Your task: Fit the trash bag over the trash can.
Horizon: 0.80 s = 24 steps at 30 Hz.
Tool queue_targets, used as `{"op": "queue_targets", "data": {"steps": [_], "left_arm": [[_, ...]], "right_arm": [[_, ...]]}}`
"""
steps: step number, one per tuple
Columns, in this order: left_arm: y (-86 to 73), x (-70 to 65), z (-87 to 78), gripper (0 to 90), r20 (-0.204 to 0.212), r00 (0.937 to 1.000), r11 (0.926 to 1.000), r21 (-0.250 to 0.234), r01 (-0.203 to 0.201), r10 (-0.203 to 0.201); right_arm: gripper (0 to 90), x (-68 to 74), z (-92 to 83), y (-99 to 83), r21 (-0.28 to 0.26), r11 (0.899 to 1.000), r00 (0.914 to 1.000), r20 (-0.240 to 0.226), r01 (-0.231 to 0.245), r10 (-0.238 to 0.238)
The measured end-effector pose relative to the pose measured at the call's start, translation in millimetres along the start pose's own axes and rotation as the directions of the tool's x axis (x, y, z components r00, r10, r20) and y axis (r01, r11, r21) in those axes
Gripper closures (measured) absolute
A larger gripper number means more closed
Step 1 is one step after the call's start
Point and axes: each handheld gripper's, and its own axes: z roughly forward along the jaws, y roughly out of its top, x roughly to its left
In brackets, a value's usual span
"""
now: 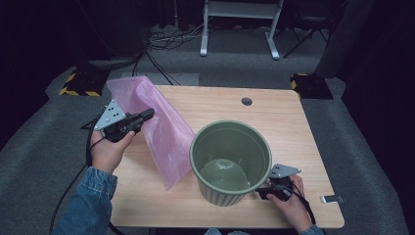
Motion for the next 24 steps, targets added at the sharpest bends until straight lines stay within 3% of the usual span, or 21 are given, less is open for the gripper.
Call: {"op": "queue_targets", "data": {"steps": [7,8,10,11,13,16,24], "left_arm": [[20.6,1.6,-5.5,89.9,0.017,0.9992,0.9991,-0.026,-0.035,0.035],[24.6,3.4,-7.3,89.9,0.043,0.9984,0.9987,-0.037,-0.035,0.036],[26.4,4.4,-8.0,89.9,0.057,0.9977,0.9986,-0.039,-0.034,0.036],[29.8,6.7,-9.2,89.9,0.089,0.9953,0.9986,-0.041,-0.033,0.037],[31.4,8.2,-10.0,89.9,0.104,0.9937,0.9987,-0.037,-0.036,0.039],[36.7,13.2,-11.8,89.9,0.159,0.9866,0.9991,-0.026,-0.032,0.036],[47.6,21.5,-19.8,90.0,0.211,0.9774,0.9994,-0.033,-0.011,0.017]], "right_arm": [[33.9,0.0,0.0,0.0,0.0,1.0,1.0,0.0,0.0,0.0],[33.9,0.0,0.0,0.0,0.0,1.0,1.0,0.0,0.0,0.0],[33.9,0.0,0.0,-0.1,0.0,1.0,1.0,0.0,0.001,-0.001],[33.9,0.0,0.0,-0.1,0.0,1.0,1.0,-0.001,0.001,-0.001],[33.9,0.0,-0.1,-0.1,0.0,1.0,1.0,-0.001,0.001,-0.001],[33.9,-0.1,-0.1,-0.1,0.0,1.0,1.0,-0.001,0.001,-0.001],[33.9,-0.3,-0.1,-0.1,0.0,1.0,1.0,-0.003,0.003,-0.003]]}}
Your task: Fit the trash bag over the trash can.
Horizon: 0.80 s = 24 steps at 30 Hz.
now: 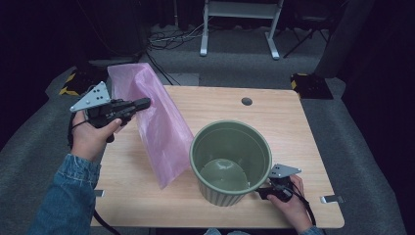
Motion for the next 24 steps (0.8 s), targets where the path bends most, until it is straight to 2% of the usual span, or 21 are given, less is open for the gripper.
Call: {"op": "queue_targets", "data": {"steps": [11,14,16,19,24], "left_arm": [[23.2,-1.5,-17.3,90.0,0.056,0.9982,0.9994,-0.028,-0.019,0.02],[28.3,-3.6,-23.3,90.0,0.056,0.9978,0.9993,-0.017,-0.033,0.034],[32.8,-4.9,-30.1,90.0,0.057,0.9975,0.9989,-0.026,-0.039,0.041],[37.2,-5.8,-36.5,90.0,0.064,0.9973,0.9986,-0.04,-0.035,0.037],[41.1,-7.2,-42.3,90.0,0.072,0.9966,0.9989,-0.025,-0.039,0.041]], "right_arm": [[33.9,-0.2,0.0,0.0,0.0,1.0,1.0,-0.001,0.001,-0.001],[33.9,-0.3,-0.1,-0.1,0.0,1.0,1.0,-0.002,0.002,-0.002],[33.9,-0.3,-0.1,-0.1,0.0,1.0,1.0,-0.002,0.002,-0.002],[33.9,-0.3,-0.1,-0.1,0.0,1.0,1.0,-0.002,0.002,-0.002],[33.8,-0.3,-0.1,-0.1,0.0,1.0,1.0,-0.002,0.002,-0.002]]}}
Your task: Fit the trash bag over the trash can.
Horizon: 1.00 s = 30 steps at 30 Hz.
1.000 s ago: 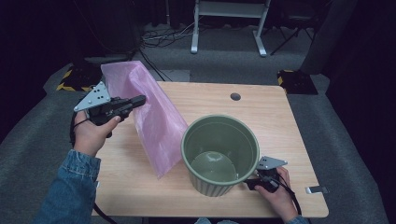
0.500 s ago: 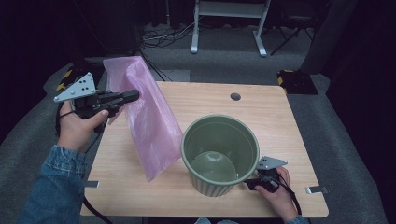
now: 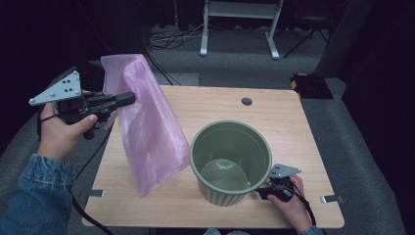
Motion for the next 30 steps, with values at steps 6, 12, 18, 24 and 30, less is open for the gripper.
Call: {"op": "queue_targets", "data": {"steps": [6,12,18,24,30], "left_arm": [[12.4,-4.9,-10.4,90.0,0.017,0.9998,0.9992,-0.04,-0.009,0.01],[26.2,-9.8,-17.5,90.0,0.03,0.9992,0.9976,-0.066,-0.023,0.025],[39.1,-14.2,-21.6,90.0,0.049,0.9975,0.9965,-0.069,-0.046,0.05],[51.6,-17.9,-30.8,90.0,0.056,0.9957,0.996,-0.054,-0.071,0.074],[62.4,-18.8,-37.4,90.0,0.058,0.9951,0.9935,-0.085,-0.076,0.081]], "right_arm": [[33.9,0.0,0.0,0.0,0.0,1.0,1.0,0.0,0.0,0.0],[33.9,0.0,0.0,0.0,0.0,1.0,1.0,0.0,0.0,0.0],[33.9,0.0,0.0,0.0,0.0,1.0,1.0,0.0,0.0,0.0],[33.9,0.0,0.0,0.0,0.0,1.0,1.0,0.0,0.001,-0.001],[33.9,0.0,-0.1,0.1,0.001,1.0,1.0,0.001,0.001,-0.001]]}}
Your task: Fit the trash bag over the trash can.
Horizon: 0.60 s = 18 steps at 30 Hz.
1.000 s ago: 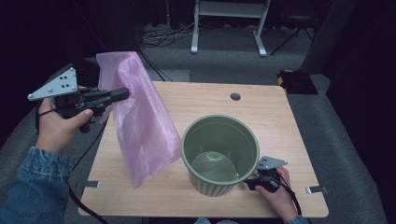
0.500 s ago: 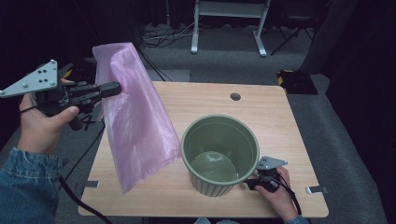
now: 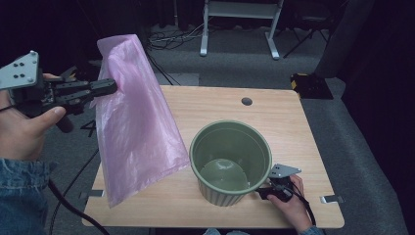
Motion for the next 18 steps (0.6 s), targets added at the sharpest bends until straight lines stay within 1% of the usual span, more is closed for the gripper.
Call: {"op": "queue_targets", "data": {"steps": [4,6,8,9,15,18], "left_arm": [[3.6,0.4,5.0,90.0,0.014,0.9999,0.9999,-0.013,0.003,-0.003],[5.9,0.8,10.7,90.0,0.021,0.9998,0.9999,-0.015,0.0,0.0],[9.1,0.6,20.7,90.0,0.036,0.9993,1.0,-0.006,-0.006,0.006],[9.1,0.6,20.7,90.0,0.036,0.9993,1.0,-0.006,-0.006,0.006],[13.3,1.7,45.2,90.0,0.075,0.9971,0.9999,-0.006,-0.01,0.011],[12.4,3.2,62.7,90.0,0.097,0.9952,0.9999,0.003,-0.012,0.011]], "right_arm": [[33.9,-0.2,0.1,0.0,0.0,1.0,1.0,-0.003,0.0,0.0],[33.9,-0.3,0.1,0.1,0.0,1.0,1.0,-0.004,0.001,-0.001],[33.9,-0.2,0.1,0.0,-0.001,1.0,1.0,-0.003,0.002,-0.002],[33.9,-0.2,0.1,0.0,-0.001,1.0,1.0,-0.003,0.002,-0.002],[33.9,-0.2,0.1,0.1,-0.001,1.0,1.0,-0.004,0.0,0.0],[33.9,-0.2,0.1,0.0,-0.001,1.0,1.0,-0.003,0.002,-0.002]]}}
